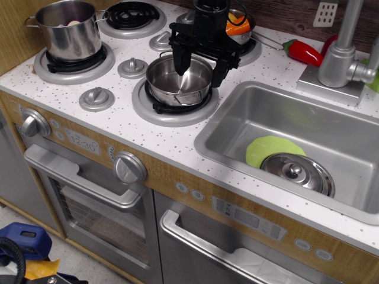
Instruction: Pick up pan from stove
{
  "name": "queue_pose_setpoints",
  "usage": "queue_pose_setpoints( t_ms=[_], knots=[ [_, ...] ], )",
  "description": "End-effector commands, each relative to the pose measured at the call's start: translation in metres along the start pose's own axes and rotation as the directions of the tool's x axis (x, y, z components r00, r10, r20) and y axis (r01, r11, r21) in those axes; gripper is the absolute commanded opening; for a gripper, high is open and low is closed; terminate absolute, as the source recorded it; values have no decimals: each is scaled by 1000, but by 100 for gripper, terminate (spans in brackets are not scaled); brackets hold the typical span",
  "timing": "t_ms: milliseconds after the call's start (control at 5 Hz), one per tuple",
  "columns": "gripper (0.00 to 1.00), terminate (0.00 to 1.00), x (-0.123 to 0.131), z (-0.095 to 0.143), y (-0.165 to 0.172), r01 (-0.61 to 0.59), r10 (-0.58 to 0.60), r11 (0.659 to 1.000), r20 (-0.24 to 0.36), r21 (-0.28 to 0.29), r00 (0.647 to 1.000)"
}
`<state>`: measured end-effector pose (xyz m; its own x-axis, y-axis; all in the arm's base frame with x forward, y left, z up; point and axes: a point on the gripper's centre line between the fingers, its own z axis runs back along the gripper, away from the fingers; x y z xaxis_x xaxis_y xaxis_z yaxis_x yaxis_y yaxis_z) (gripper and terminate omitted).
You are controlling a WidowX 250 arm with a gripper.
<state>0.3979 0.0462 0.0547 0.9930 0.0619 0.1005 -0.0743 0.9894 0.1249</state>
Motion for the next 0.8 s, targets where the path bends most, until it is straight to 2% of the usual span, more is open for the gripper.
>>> queue_pose_setpoints(
  t_ms=[0, 400, 600],
  knots=[
    [100, 0, 0, 0, 0, 0, 0, 1000, 0, 0, 1000],
    [100, 0, 13, -17, 8, 36, -36, 999, 16, -18, 999],
    [0, 0, 16, -21, 7, 19, -19, 1000, 49, 18, 999]
  ],
)
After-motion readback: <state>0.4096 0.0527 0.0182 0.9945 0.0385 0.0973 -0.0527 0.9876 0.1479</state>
